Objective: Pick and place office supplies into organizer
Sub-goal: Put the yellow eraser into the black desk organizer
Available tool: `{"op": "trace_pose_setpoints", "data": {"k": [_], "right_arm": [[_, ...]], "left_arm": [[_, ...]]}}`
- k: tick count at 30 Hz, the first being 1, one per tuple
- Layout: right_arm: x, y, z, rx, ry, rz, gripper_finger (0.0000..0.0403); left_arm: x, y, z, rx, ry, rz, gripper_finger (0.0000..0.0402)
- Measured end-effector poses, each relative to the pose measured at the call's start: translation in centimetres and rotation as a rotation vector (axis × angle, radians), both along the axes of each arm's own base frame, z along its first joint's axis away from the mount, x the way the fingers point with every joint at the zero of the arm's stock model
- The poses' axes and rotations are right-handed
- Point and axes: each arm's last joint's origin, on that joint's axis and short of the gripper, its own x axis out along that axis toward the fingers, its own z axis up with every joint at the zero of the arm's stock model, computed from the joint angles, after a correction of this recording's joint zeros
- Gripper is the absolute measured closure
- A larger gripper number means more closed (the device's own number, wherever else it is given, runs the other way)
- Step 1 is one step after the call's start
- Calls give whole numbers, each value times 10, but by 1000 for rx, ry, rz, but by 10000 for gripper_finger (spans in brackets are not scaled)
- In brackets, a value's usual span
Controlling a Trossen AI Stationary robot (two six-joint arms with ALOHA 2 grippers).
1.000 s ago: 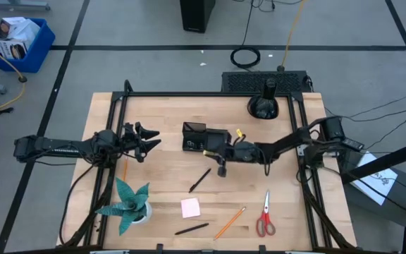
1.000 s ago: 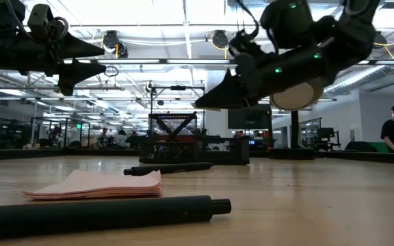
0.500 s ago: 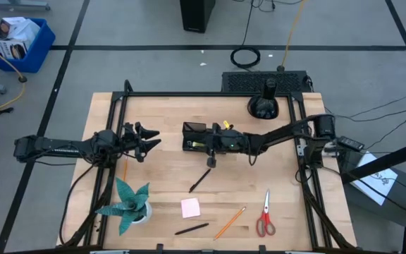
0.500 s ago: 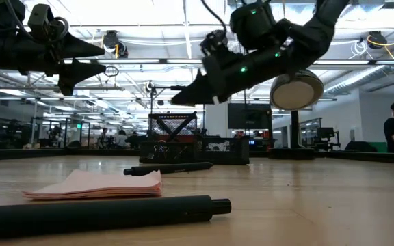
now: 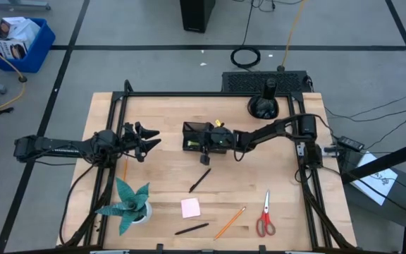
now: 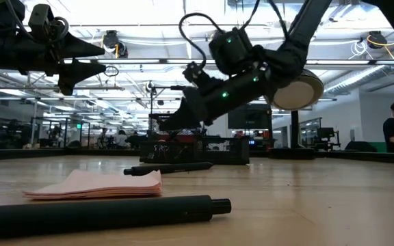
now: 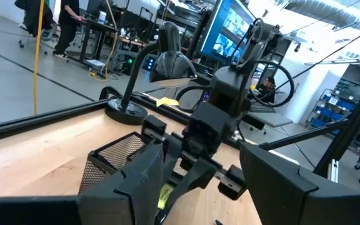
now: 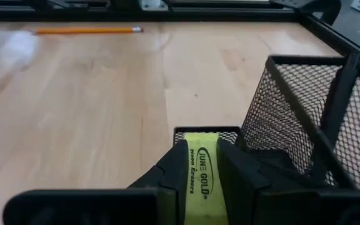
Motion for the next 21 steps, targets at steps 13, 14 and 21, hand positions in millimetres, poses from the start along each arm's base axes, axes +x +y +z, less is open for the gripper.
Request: {"op": "trace_pose_setpoints", "data": {"k": [13, 14, 21], "right_arm": [[0, -3, 0, -43, -1, -67, 304], [0, -3, 0, -43, -1, -65, 304], [1, 6, 1, -92, -1, -29, 300]], "left_arm": [[0, 0, 0, 0, 0, 0, 185], [0, 0, 0, 0, 0, 0, 185], [0, 0, 0, 1, 1, 0, 185]]}}
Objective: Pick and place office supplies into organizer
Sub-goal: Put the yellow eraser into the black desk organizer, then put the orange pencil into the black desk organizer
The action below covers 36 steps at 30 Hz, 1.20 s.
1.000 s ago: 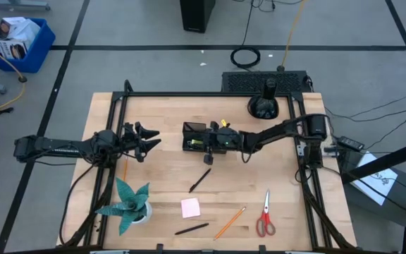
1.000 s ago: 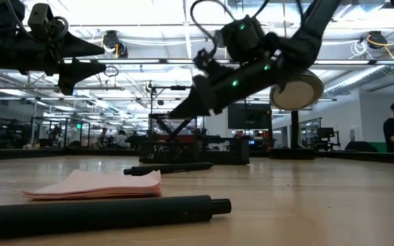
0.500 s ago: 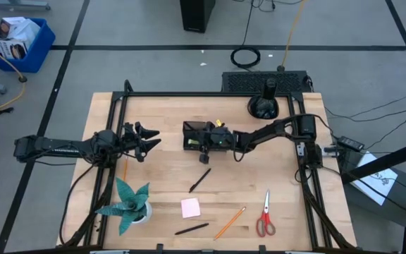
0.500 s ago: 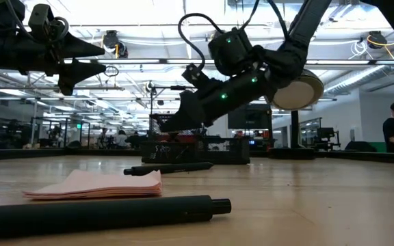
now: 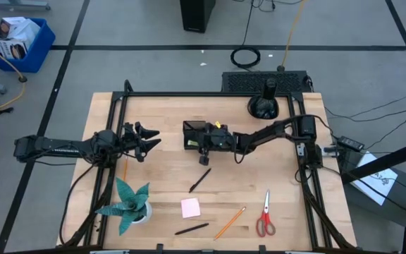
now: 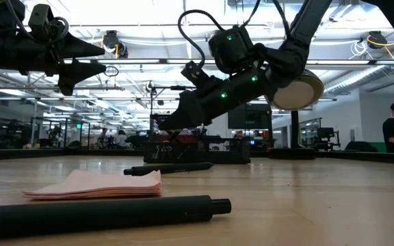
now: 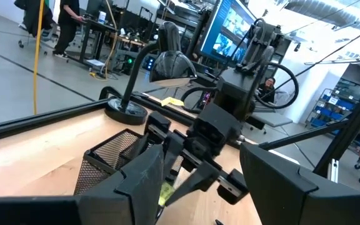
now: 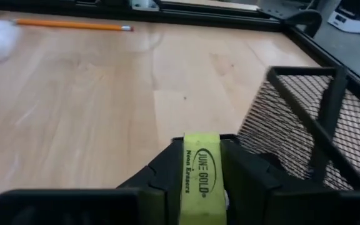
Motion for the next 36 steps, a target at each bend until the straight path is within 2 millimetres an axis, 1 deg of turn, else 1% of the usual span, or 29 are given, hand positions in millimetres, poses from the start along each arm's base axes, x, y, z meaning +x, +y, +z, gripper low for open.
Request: {"op": "trace_pose_setpoints", "data": {"k": [4, 9, 11, 13, 17, 19, 22, 25, 27, 29, 31, 33, 34, 36], "right_arm": [[1, 3, 1, -32, -9, -7, 283], [1, 3, 5, -37, -26, -4, 245], [1, 9, 11, -70, -33, 22, 234], [0, 19, 20, -113, -36, 65, 230], [-7, 40, 39, -132, 0, 134, 233], [-14, 50, 46, -113, 60, 163, 237], [-30, 65, 54, -49, 136, 253, 243], [-48, 77, 60, 67, 132, 381, 249], [-59, 82, 62, 151, 115, 451, 252], [-70, 82, 60, 238, 132, 473, 254], [-80, 82, 54, 296, 157, 444, 257], [-92, 85, 48, 350, 176, 424, 259], [-97, 89, 46, 366, 165, 427, 259], [-107, 102, 41, 367, 155, 479, 259]], "left_arm": [[0, 0, 0, 0, 0, 0, 185], [0, 0, 0, -1, 0, 0, 185], [0, 0, 0, 0, 1, 0, 185], [0, 0, 0, 0, 2, 0, 185], [0, 0, -1, -1, 10, 0, 185], [0, 0, -2, -2, 21, -1, 185], [0, 0, -4, -4, 45, 0, 185], [0, 0, -5, -6, 52, 0, 185], [0, 0, -5, -5, 52, 1, 185], [0, 0, -4, -6, 47, 1, 185], [0, 0, -4, -9, 45, 1, 185], [0, 0, -4, -10, 40, 1, 185], [0, 0, -4, -16, 37, 1, 185], [0, 0, -3, -19, 30, 1, 185]]}}
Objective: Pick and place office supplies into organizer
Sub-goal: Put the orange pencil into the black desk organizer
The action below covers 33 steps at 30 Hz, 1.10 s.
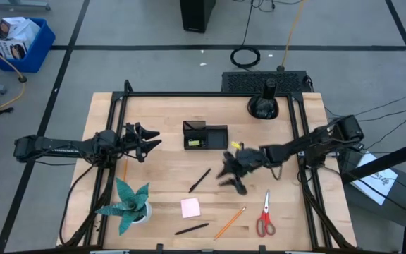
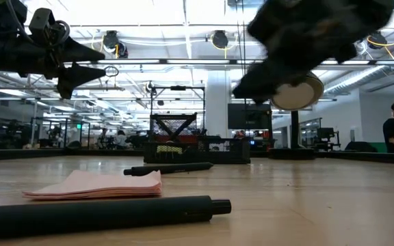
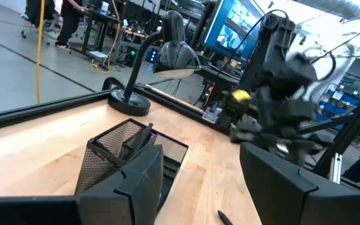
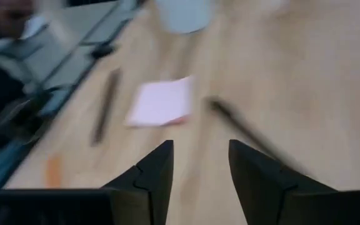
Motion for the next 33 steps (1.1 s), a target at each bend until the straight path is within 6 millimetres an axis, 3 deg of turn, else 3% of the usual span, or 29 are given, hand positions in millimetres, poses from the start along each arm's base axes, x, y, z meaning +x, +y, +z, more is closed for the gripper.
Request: {"op": "trace_pose_setpoints", "data": {"k": [6, 12, 22, 33], "right_arm": [[-30, 43, -16, -93, -93, 231, 259], [-51, 65, -27, -85, -36, 323, 265], [-77, 66, -52, -241, 29, 245, 273], [-88, 72, -58, -255, -57, 300, 273]], "left_arm": [[0, 1, 1, -11, -11, 27, 185], [0, 1, 1, -43, -18, 34, 185], [0, 1, 0, -83, -25, 32, 185], [0, 1, 0, -94, -26, 46, 185]]}}
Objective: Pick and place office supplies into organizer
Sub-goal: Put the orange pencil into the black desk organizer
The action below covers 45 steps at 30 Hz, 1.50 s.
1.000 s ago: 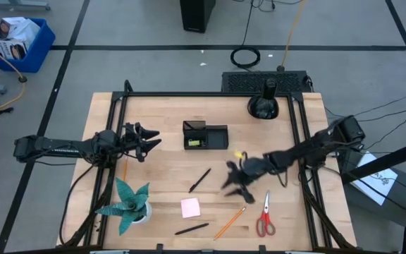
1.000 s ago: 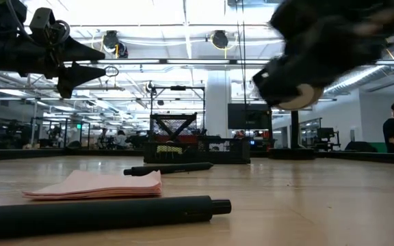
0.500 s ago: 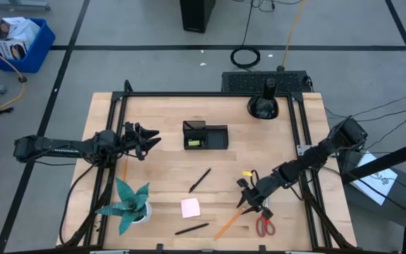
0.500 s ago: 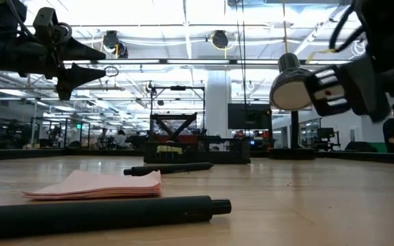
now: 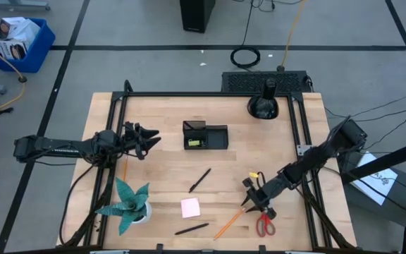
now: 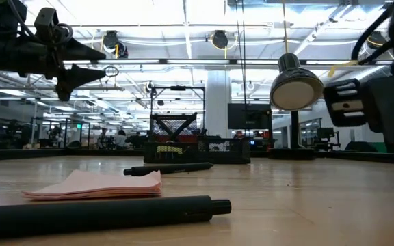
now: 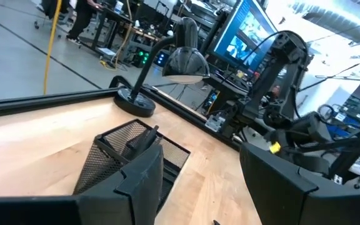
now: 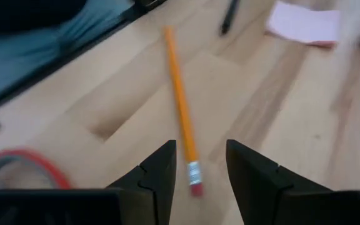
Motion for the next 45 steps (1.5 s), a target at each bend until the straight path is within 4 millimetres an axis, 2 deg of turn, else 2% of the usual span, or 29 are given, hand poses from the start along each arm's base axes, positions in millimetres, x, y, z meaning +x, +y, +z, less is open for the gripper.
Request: {"op": "trace_pose_setpoints", "data": {"k": [9, 12, 17, 22, 27, 38, 45], "right_arm": [[8, 10, -19, 26, -68, 28, 273], [7, 10, -30, 7, -37, 30, 273], [12, 13, -40, 16, -20, 20, 273], [9, 11, -47, 25, 17, -2, 275], [4, 8, -51, 19, 49, -12, 297], [-2, 2, -55, -4, 60, -9, 389], [3, 2, -49, 42, -3, -74, 375]], "left_arm": [[0, 1, 0, -19, -4, 21, 185], [0, 1, 0, -26, -6, 21, 185], [0, 1, 0, -30, -8, 21, 185], [0, 1, 0, -40, -11, 20, 185], [0, 1, 0, -40, -12, 22, 185], [0, 1, 0, -57, -17, 28, 185], [0, 1, 0, -61, -20, 28, 185]]}}
